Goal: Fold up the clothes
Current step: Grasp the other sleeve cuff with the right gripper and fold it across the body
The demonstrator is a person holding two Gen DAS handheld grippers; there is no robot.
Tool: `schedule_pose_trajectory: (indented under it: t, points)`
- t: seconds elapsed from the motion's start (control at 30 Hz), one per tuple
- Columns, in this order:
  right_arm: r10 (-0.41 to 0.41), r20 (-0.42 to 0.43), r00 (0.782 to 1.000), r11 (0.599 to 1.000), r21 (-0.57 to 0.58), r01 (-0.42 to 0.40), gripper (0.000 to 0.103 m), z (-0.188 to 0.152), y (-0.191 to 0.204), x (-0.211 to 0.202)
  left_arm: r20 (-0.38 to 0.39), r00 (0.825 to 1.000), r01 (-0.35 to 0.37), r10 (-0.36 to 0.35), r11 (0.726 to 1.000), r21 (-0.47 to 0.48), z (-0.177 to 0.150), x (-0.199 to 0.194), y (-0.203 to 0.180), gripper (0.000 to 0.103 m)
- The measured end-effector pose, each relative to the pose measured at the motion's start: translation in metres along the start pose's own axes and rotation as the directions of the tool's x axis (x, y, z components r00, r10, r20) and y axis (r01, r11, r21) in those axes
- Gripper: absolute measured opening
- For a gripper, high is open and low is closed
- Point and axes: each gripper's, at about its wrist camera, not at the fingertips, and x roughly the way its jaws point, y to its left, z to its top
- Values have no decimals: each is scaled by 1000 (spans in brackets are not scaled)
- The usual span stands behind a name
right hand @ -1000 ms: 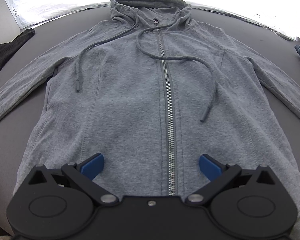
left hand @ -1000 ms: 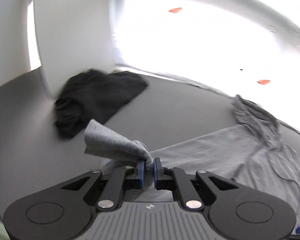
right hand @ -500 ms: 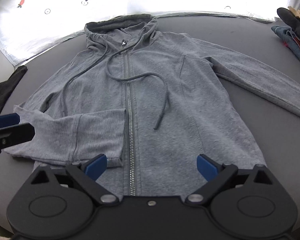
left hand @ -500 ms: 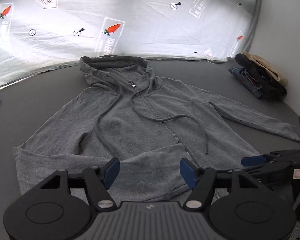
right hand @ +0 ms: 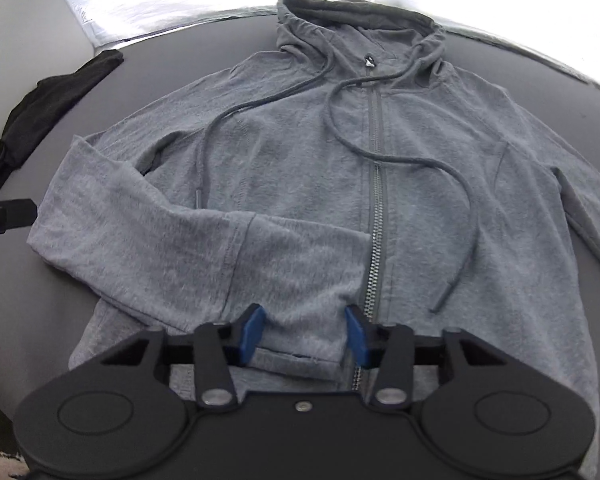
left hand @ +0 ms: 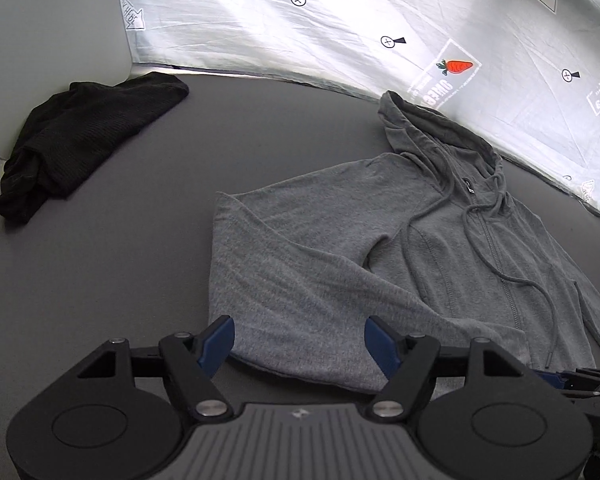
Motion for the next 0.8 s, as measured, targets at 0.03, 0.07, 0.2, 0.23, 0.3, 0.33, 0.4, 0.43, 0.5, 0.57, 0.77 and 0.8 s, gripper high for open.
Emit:
schedule_pose_trajectory:
  t: [0.03,0.07,0.2,0.23,0.3,0.33,0.4,0.43,0.5,0.57,0.77,0.8]
  points:
    - [-3,10,1000,999,-34,3,7,4,3,-3,14,1000,-17,18,1000,-15,2,-2,2,73]
    - [10,28,1000,999,-49,-8,7,9,5,-9,29,999,-35,36,999,-29,4,-4,3,73]
    - [82,197,977,996,-41,-75,7,48,-4,-52,85,991,-95,100,993,-68,11,-13,4,73]
    - [70,256,964,997,-56,-57,7,59,-8,-66,100,989,-106,113,992,-72,12,-15,3,73]
    - [20,378,926,999,-42,-4,7,83,-28,-97,128,982,-130,140,988,-81,15,-20,0,73]
    - [-11,437,899,999,-25,25,7,94,-41,-112,140,980,-128,140,988,-88,16,-22,-2,73]
    - [-102,512,853,994,28,102,7,110,-78,-137,154,977,-134,148,986,-98,18,-22,-9,73]
    - [-156,530,833,987,58,148,7,114,-101,-145,155,976,-139,153,985,-98,20,-19,-16,73]
    - [-270,532,803,962,116,246,7,115,-150,-153,152,976,-144,157,985,-95,20,-13,-28,73]
    - [-365,475,801,931,170,324,8,110,-201,-146,143,978,-143,154,986,-89,21,-6,-43,73]
    - [-483,200,853,856,313,411,50,64,-307,-81,103,985,-146,141,988,43,24,23,-94,74]
    - [-462,182,868,854,358,379,52,51,-315,-73,101,984,-154,146,986,71,26,28,-102,76]
